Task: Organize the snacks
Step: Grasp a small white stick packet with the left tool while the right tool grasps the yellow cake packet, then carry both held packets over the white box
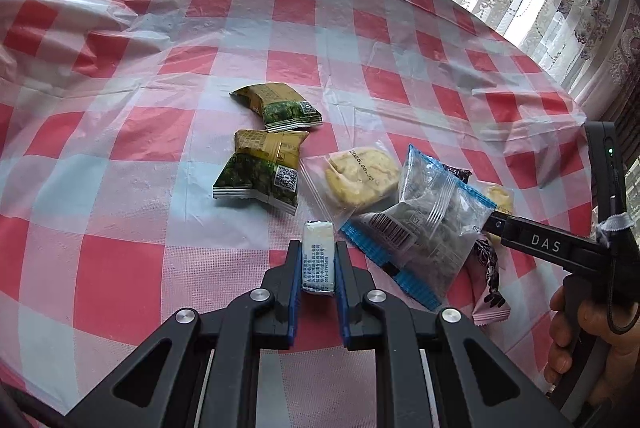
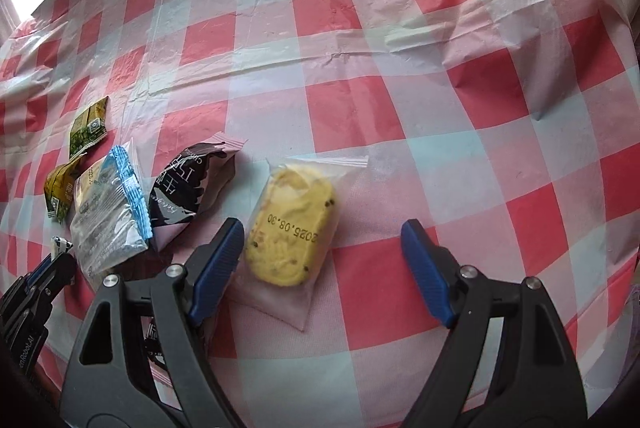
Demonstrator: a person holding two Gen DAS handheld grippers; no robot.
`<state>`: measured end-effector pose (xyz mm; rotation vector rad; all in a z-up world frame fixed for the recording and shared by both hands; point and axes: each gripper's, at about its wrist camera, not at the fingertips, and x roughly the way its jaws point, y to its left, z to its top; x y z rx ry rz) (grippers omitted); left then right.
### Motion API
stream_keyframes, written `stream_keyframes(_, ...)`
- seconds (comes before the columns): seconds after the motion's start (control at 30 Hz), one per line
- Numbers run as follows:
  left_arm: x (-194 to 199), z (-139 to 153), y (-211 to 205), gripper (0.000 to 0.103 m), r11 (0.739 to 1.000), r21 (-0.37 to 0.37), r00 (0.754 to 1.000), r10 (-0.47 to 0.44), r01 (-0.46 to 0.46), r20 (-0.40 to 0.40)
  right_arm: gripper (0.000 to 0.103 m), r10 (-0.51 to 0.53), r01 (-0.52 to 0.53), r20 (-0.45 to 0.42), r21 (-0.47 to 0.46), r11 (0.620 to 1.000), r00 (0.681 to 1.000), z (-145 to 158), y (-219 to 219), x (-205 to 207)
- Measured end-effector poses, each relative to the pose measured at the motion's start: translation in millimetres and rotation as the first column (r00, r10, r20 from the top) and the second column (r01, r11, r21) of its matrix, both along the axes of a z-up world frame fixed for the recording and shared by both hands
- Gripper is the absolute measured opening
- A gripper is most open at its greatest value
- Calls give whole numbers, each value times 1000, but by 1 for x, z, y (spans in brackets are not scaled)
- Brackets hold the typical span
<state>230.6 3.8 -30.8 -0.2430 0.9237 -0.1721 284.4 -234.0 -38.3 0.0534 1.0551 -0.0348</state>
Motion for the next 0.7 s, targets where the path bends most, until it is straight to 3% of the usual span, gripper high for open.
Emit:
stream_keyframes(0.17,-5,4,1,15,1000,-7,1000,0,0,8,77,10,-10,21,-7,1000,1000,0,-16,-8)
stream_keyframes(0.3,-10,7,1,15,1000,-17,1000,3,-3,11,45,25,-24,38,-13,1000,999,2,-21,-16)
stream_keyframes(0.33,-11,8,0,15,1000,-19,1000,3,-3,11,43,28,-27,39,-15,1000,999,3,-22,-18)
stream_keyframes(0.7,-37,25,-15,15,999,-44,1000,-5,6,23,41,31,-31,32,14,999,999,9,-45,-56)
